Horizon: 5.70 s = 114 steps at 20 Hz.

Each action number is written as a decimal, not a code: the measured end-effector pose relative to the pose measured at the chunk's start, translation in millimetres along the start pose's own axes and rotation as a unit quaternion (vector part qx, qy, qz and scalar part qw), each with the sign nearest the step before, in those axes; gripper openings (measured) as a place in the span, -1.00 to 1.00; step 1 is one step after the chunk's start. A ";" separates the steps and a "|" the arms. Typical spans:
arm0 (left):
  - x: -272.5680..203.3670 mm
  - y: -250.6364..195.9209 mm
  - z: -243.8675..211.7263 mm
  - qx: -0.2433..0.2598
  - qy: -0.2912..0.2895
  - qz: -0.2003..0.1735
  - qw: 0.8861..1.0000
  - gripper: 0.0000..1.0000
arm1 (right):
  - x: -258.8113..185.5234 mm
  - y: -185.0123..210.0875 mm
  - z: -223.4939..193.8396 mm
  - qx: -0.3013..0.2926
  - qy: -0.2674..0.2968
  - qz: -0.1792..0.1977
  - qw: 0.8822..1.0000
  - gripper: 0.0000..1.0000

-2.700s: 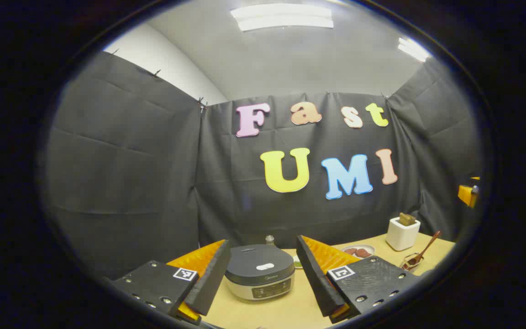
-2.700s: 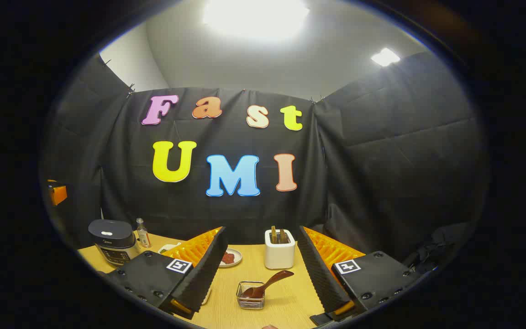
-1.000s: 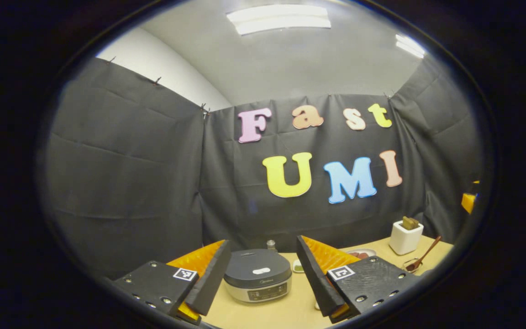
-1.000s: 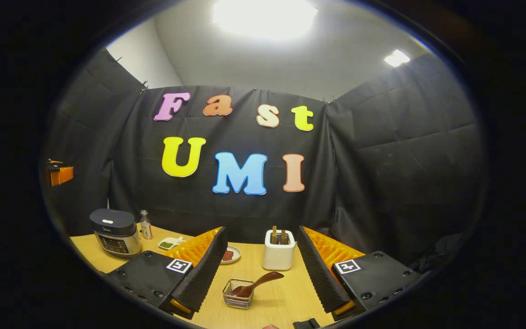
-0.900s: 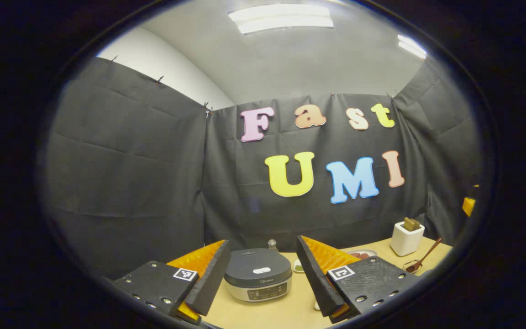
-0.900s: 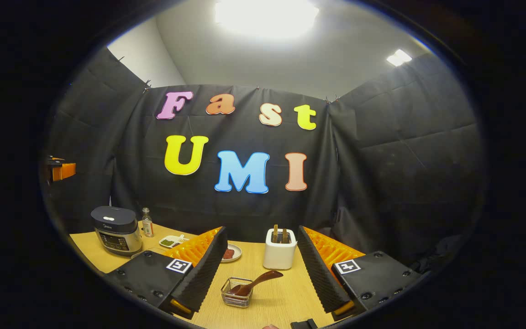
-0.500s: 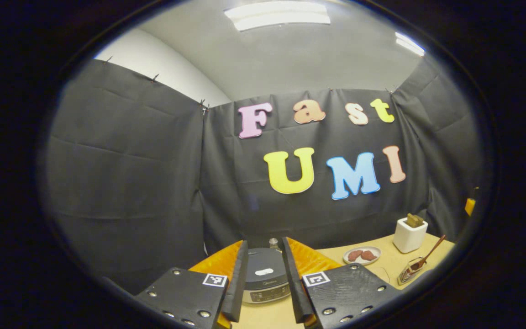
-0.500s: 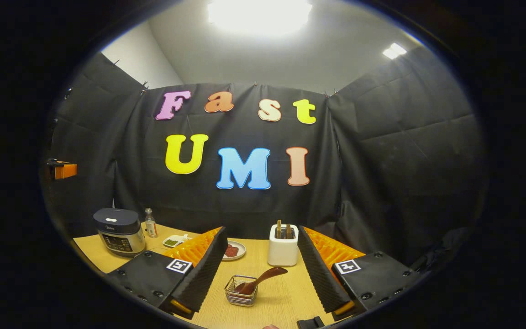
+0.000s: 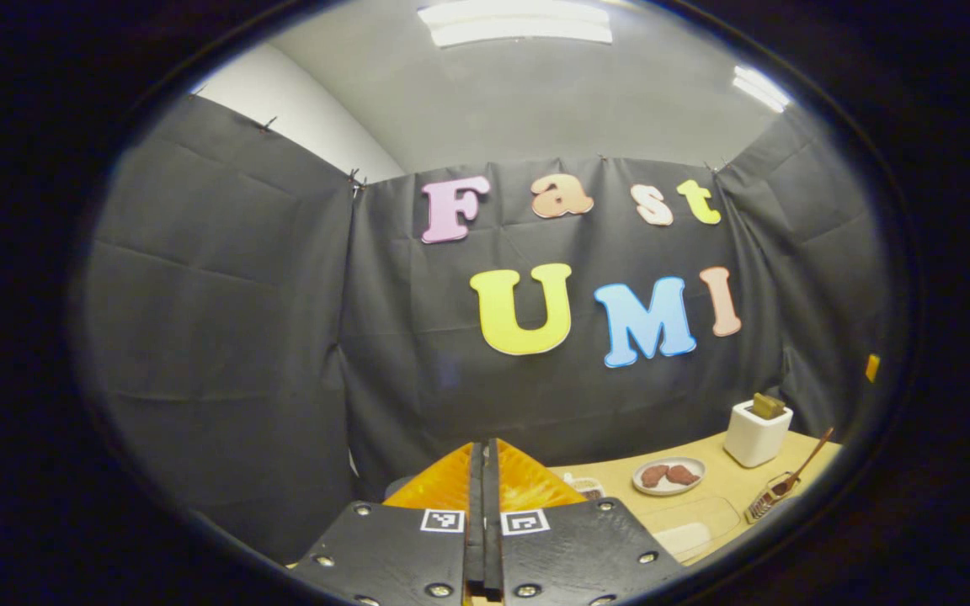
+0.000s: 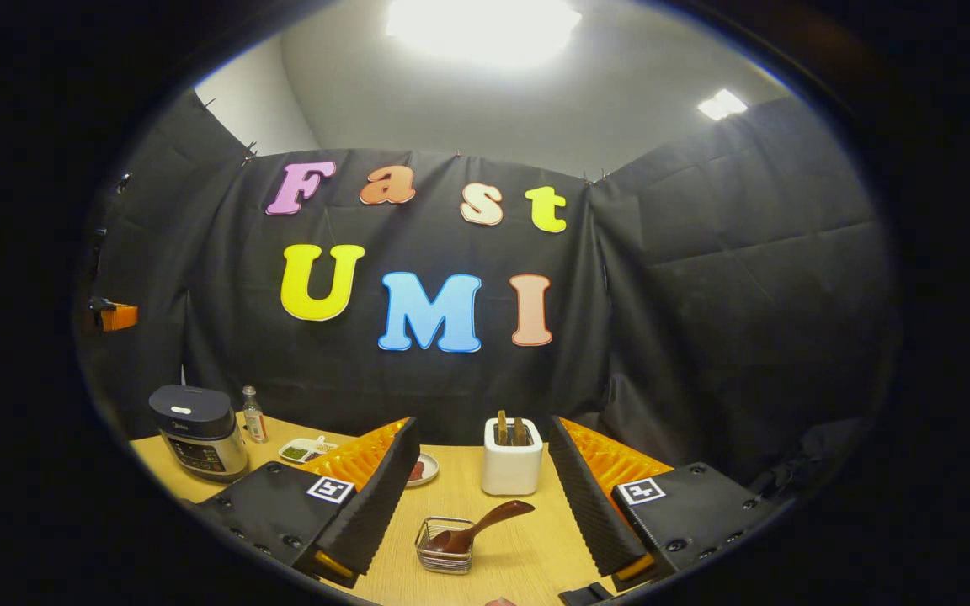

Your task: Close the left gripper, press the button to open the rice cooker; take a wooden spoon from the chopstick holder with the right hand, scoop a spoonful of rice and pour it into the rice cooker, then put the wooden spoon back into the chopstick holder.

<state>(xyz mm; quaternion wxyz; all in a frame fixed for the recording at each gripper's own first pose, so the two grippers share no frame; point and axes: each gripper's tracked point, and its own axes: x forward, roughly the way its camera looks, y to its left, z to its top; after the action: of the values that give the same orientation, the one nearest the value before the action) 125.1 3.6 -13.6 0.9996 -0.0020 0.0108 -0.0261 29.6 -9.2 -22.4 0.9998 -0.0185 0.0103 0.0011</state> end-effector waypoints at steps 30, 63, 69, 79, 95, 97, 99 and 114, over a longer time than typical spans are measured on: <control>86.9 4.5 -234.3 -0.082 0.185 -0.038 0.979 -0.95 | 15.2 32.8 -7.1 -0.051 0.045 -0.043 0.997 0.95; 3.5 31.3 -7.1 -0.062 -0.003 0.018 0.998 -0.14 | 12.3 -7.3 -18.4 0.018 0.044 -0.005 0.999 0.94; -39.6 46.7 21.8 -0.048 -0.030 0.039 0.998 0.72 | 37.0 -17.5 -54.4 0.045 0.084 -0.010 0.995 0.95; -78.5 72.1 28.2 -0.022 -0.026 0.078 0.996 0.73 | 69.9 -29.2 -136.3 0.098 0.180 -0.024 0.979 0.84; -95.1 95.5 26.0 0.021 -0.012 0.106 0.994 0.73 | 87.6 11.9 -220.2 0.216 0.302 0.000 0.929 -0.06; -98.9 98.1 25.7 0.025 -0.012 0.108 0.994 0.73 | 87.3 19.6 -222.9 0.221 0.311 0.009 0.924 -0.27; -97.6 101.6 27.2 0.029 -0.013 0.109 0.994 0.73 | 84.4 13.4 -219.3 0.218 0.306 0.001 0.927 -0.46; -94.3 123.5 10.6 0.002 -0.021 0.101 0.995 0.73 | 93.0 63.4 -115.9 0.086 0.212 0.049 0.972 -0.78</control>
<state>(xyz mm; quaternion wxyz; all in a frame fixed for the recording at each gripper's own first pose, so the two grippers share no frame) 37.6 131.9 -1.5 0.9971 0.0007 -0.0104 0.0752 120.1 50.1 -142.5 0.9714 0.0687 0.2225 0.0457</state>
